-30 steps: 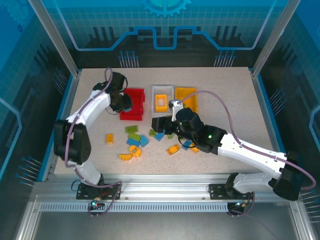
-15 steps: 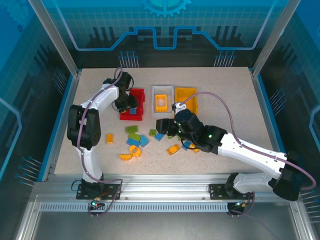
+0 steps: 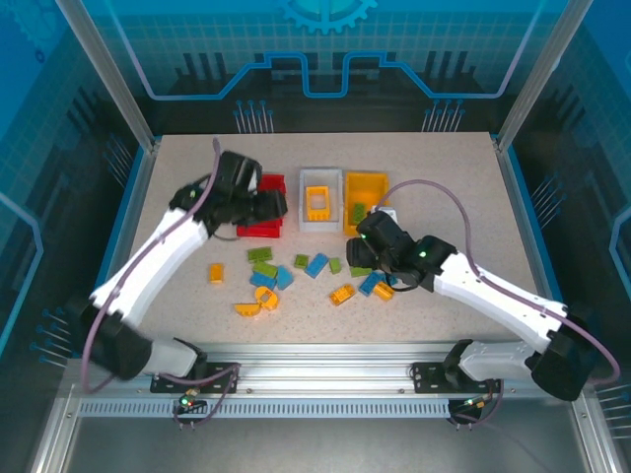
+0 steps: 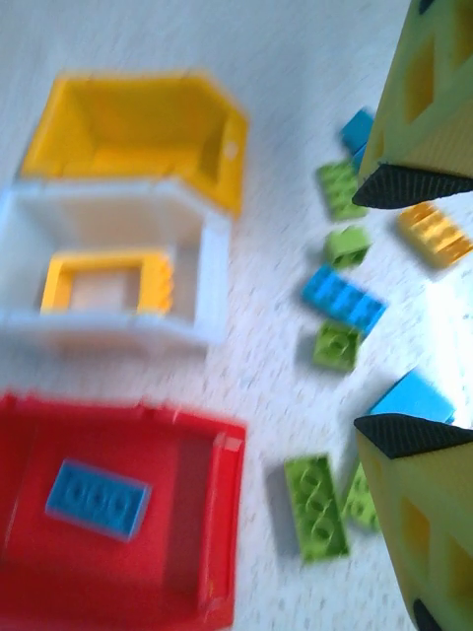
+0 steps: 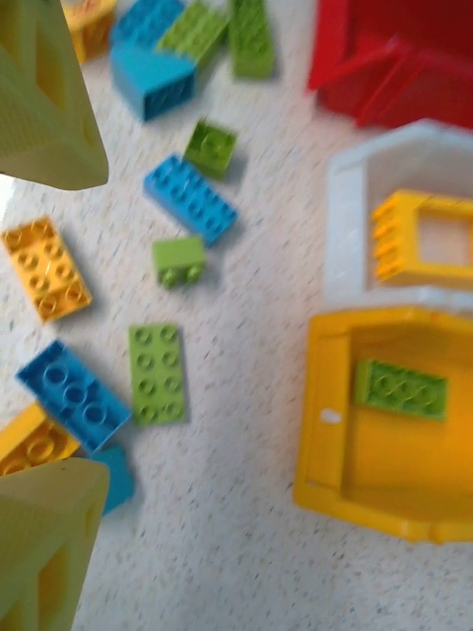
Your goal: Sort the legos into containers by color
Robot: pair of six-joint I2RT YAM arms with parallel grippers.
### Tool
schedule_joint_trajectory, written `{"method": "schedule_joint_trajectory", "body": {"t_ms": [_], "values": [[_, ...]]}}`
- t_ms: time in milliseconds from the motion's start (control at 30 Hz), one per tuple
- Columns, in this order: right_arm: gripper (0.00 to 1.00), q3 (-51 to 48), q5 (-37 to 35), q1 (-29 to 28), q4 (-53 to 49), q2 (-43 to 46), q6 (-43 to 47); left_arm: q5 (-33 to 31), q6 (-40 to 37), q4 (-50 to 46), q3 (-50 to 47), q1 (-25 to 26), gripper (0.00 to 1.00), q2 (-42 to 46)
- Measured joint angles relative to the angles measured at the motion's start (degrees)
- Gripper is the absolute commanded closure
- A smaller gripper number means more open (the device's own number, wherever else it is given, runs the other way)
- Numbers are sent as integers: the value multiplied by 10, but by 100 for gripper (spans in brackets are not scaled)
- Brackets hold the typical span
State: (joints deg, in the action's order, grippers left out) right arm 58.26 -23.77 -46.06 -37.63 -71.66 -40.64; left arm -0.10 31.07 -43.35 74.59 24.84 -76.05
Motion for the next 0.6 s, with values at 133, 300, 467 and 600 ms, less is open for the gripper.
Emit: {"method": "schedule_joint_trajectory", "body": {"t_ms": [133,300,467,600], "values": [[23,16,6,0,-43,-74,62,4,46,37,-114,87,37,129],[18,35,5,-5,-87,-173,112,5,119,98,-253,168,28,254],[17,49,1,-5,-98,-242,150,6,168,125,-314,208,28,303],[17,75,2,-4,-99,-285,170,6,184,129,-316,215,28,314]]}}
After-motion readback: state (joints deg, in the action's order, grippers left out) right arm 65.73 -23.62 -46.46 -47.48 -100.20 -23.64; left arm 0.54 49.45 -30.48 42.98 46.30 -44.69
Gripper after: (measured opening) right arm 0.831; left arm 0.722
